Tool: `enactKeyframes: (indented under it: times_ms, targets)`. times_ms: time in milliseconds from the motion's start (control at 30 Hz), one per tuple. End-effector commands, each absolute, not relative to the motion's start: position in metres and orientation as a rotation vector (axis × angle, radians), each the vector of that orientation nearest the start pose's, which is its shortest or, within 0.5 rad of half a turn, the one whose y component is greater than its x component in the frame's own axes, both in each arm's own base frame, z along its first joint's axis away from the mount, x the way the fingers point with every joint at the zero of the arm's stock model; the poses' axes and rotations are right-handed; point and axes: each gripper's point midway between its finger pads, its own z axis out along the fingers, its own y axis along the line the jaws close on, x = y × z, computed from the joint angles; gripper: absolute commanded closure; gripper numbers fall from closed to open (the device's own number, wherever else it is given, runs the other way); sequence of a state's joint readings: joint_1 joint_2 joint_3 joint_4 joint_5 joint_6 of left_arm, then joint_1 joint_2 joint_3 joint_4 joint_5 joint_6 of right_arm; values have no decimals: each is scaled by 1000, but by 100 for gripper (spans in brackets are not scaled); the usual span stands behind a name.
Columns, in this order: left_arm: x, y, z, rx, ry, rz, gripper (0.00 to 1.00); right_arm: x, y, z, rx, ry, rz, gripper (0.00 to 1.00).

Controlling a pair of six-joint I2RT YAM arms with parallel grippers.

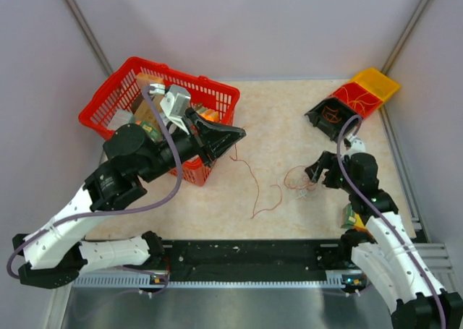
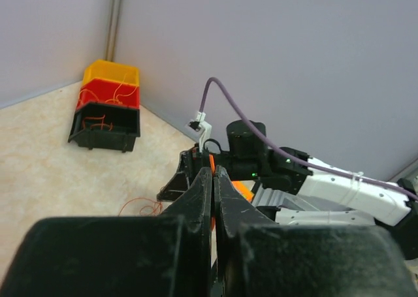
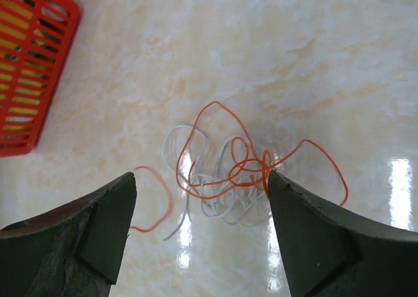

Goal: Untangle the cables

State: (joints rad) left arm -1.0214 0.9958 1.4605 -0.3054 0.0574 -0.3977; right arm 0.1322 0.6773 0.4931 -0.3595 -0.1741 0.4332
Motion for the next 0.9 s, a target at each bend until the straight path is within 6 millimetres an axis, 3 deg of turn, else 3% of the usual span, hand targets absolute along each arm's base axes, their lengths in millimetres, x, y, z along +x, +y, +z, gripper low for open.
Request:
enactKeyframes:
  times_ms: [0, 167, 233, 300, 367, 467, 533, 600, 700, 833, 867]
  targets:
    - [168, -289, 450, 429, 1518, -1117, 100, 242, 114, 157, 55, 2107, 606, 18]
    - [175, -312, 345, 436, 1746, -1119, 100, 222, 164, 146, -111, 2137, 787, 18]
    - [168, -322, 311, 454, 1831, -1164, 100, 213, 180, 137, -88, 2148, 913, 19]
    - [164, -331, 285, 435, 1873, -1230, 100, 209, 183, 126, -6, 2161, 965, 28]
    - [156, -345, 266, 445, 1881, -1331, 100, 212, 163, 109, 122, 2202, 846, 30]
    - [151, -363, 232, 473, 1977, -1387, 100, 220, 112, 98, 357, 2212, 530, 24]
    - [149, -373, 209, 514, 2050, -1393, 100, 222, 89, 109, 432, 2162, 407, 17]
    - [152, -378, 185, 538, 2134, -1339, 100, 223, 71, 124, 482, 2107, 324, 1]
    - [158, -386, 153, 562, 2220, -1285, 100, 229, 63, 148, 428, 2096, 240, 1]
    - [157, -392, 129, 562, 2279, -1300, 100, 232, 67, 159, 366, 2241, 157, 1]
    - [157, -392, 126, 560, 2276, -1306, 88, 233, 70, 162, 365, 2243, 171, 1]
